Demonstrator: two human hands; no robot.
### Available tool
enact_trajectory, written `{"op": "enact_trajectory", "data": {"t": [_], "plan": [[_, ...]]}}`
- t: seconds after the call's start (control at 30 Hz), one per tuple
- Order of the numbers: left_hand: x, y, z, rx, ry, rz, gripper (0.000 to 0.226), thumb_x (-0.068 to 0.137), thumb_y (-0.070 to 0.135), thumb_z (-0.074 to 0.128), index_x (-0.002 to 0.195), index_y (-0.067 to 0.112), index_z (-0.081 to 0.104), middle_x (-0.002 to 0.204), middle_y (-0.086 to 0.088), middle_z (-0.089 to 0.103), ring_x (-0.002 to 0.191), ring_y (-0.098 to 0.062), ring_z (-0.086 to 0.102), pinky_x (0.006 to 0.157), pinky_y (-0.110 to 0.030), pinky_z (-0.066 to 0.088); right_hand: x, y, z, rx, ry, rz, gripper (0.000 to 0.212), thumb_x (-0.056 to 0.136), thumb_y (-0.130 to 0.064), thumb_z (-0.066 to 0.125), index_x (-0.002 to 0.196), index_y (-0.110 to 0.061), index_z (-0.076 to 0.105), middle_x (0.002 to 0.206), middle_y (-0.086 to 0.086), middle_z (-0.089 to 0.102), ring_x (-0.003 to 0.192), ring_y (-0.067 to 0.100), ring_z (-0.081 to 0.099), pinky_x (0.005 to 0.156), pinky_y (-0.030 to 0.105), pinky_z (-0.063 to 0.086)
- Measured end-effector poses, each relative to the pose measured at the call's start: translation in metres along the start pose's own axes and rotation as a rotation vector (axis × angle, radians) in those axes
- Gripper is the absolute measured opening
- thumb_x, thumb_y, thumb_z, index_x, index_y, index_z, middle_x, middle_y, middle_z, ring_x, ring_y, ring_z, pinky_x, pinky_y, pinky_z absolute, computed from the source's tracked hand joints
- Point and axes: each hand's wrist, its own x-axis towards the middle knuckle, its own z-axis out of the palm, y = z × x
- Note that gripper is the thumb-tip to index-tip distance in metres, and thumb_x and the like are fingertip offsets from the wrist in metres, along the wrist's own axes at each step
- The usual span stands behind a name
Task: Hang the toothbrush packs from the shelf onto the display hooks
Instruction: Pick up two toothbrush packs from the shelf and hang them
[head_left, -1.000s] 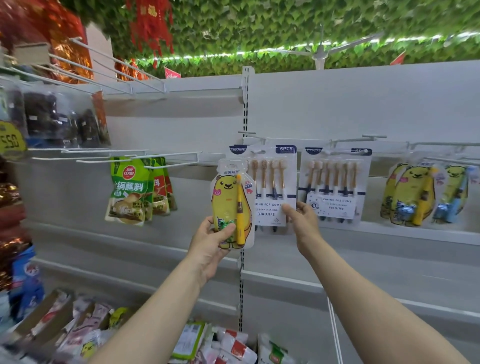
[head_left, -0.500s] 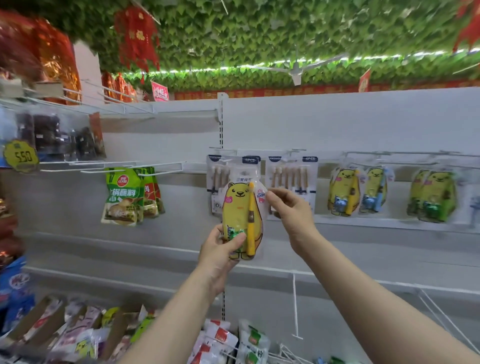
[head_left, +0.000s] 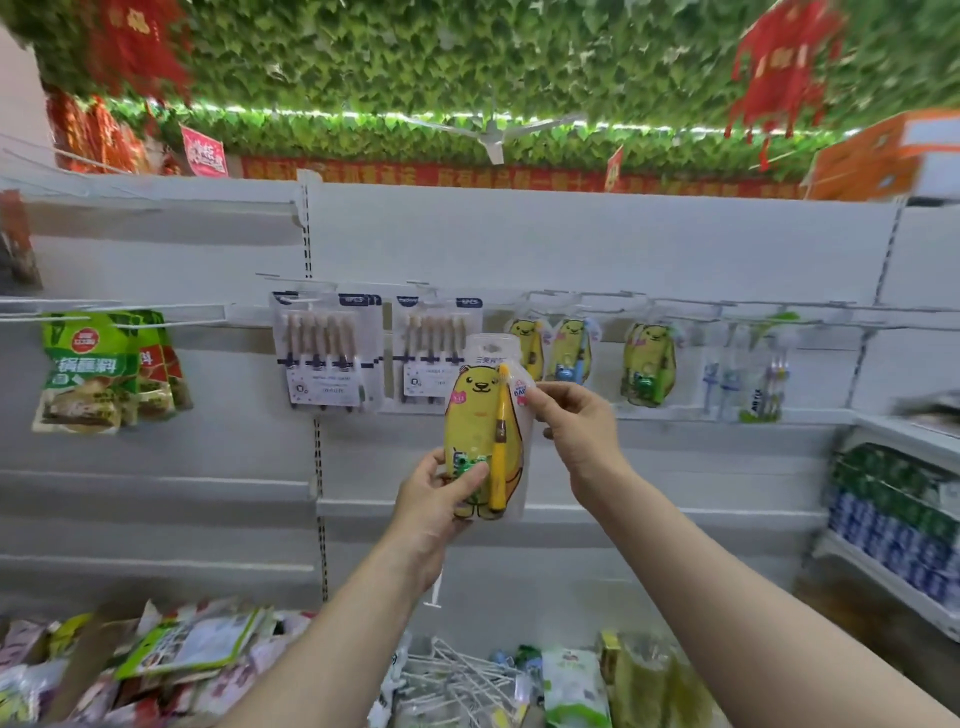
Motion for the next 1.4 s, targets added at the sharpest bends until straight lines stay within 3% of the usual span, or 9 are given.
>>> {"op": "enact_trajectory", "data": {"t": [0.1,0.3,0.5,0.67,0.8,0.93,1.23,1.4], "plan": [[0.017,-0.001,0.030,0.024,-0.055,-0.020,0.026,0.087,0.015,0.072,0.111,0.014,0.063,0.103,-0.009,0.075,0.089,-0.024,0.070,0.074,-0.036,0.055,0.024,-0.004,-0.030,-0.013,0.039,-0.030,0.013,0.088,-0.019,0.075,0.095,-0.008,0.072,0.086,0.005,0.072,0.074,0.010,0.063,0.054,0.009,0.046],[0.072,-0.009,0.084,0.013,-0.027,0.021,0.018,0.089,0.012,0.069,0.106,0.012,0.066,0.097,-0.006,0.073,0.081,-0.016,0.071,0.065,-0.027,0.054,0.095,-0.004,-0.062,-0.035,-0.003,-0.062,0.015,0.090,-0.016,0.073,0.097,-0.004,0.072,0.086,0.006,0.071,0.073,0.010,0.062,0.055,0.010,0.046],[0.118,-0.018,0.106,0.012,0.069,0.078,0.022,0.088,0.010,0.070,0.109,0.013,0.066,0.100,-0.007,0.073,0.086,-0.020,0.071,0.068,-0.028,0.054,0.154,0.017,-0.074,-0.047,-0.085,-0.073,0.015,0.090,-0.020,0.072,0.096,-0.006,0.075,0.092,0.007,0.074,0.080,0.011,0.064,0.062,0.010,0.049],[0.140,-0.028,0.108,0.017,0.108,0.110,0.026,0.088,0.008,0.069,0.114,0.008,0.064,0.104,-0.010,0.075,0.098,-0.027,0.071,0.078,-0.032,0.056,0.175,0.033,-0.080,0.001,-0.173,-0.102,0.009,0.089,-0.020,0.073,0.092,-0.012,0.074,0.097,0.015,0.073,0.085,0.016,0.064,0.075,0.026,0.056],[0.150,-0.041,0.109,0.038,0.110,0.109,0.026,0.089,0.009,0.068,0.114,0.012,0.064,0.102,-0.006,0.076,0.100,-0.024,0.071,0.088,-0.037,0.056,0.184,0.050,-0.087,0.026,-0.191,-0.123,0.010,0.089,-0.019,0.074,0.093,-0.010,0.073,0.092,0.012,0.072,0.079,0.013,0.061,0.065,0.018,0.052],[0.166,-0.046,0.108,0.031,0.125,0.107,0.025,0.088,0.008,0.069,0.112,0.012,0.064,0.106,-0.010,0.074,0.099,-0.024,0.071,0.083,-0.034,0.056,0.198,0.060,-0.084,0.037,-0.191,-0.107,0.010,0.089,-0.016,0.074,0.093,-0.008,0.073,0.088,0.007,0.072,0.077,0.010,0.063,0.063,0.014,0.050],[0.205,-0.054,0.097,-0.041,0.049,0.172,0.027,0.089,0.000,0.063,0.113,0.012,0.063,0.098,-0.006,0.076,0.096,-0.022,0.070,0.086,-0.034,0.055,0.218,0.067,-0.072,0.027,-0.192,-0.188,0.003,0.088,-0.012,0.073,0.087,-0.013,0.071,0.084,0.012,0.068,0.076,0.010,0.059,0.068,0.021,0.051],[0.232,-0.055,0.093,-0.028,0.018,0.113,0.027,0.090,0.001,0.063,0.115,0.010,0.062,0.100,-0.008,0.075,0.092,-0.020,0.072,0.080,-0.031,0.058,0.238,0.074,-0.065,0.015,-0.170,-0.115,0.004,0.088,-0.011,0.073,0.086,-0.013,0.071,0.080,0.003,0.068,0.073,0.010,0.059,0.063,0.016,0.050]]}}
